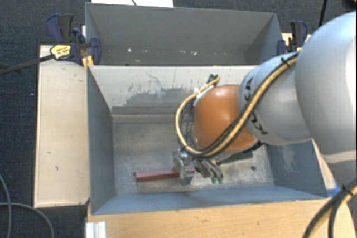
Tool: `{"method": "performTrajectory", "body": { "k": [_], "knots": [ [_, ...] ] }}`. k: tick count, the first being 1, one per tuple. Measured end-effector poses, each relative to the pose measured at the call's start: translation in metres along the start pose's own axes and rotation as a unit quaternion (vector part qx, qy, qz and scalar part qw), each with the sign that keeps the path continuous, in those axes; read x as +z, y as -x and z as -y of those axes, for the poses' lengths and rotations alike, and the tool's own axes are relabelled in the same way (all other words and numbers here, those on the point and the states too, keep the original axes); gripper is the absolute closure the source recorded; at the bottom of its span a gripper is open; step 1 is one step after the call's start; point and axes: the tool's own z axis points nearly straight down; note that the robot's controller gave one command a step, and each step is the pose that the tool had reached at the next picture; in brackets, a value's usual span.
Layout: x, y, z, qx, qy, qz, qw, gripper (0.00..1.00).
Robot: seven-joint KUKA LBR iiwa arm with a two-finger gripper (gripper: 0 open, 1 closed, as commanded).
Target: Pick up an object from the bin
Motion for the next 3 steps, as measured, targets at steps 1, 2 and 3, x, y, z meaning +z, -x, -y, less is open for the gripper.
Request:
{"method": "performTrajectory", "body": {
  "k": [1, 2, 3],
  "knots": [
    [0.000, 0.000, 0.000, 0.000, 0.000, 0.0000, 1.0000, 1.00],
    [-0.003, -0.001, 0.000, 0.001, 0.000, -0.0012, 1.0000, 1.00],
    [-0.012, -0.001, 0.000, 0.002, 0.000, -0.0014, 1.0000, 1.00]
  ]
}}
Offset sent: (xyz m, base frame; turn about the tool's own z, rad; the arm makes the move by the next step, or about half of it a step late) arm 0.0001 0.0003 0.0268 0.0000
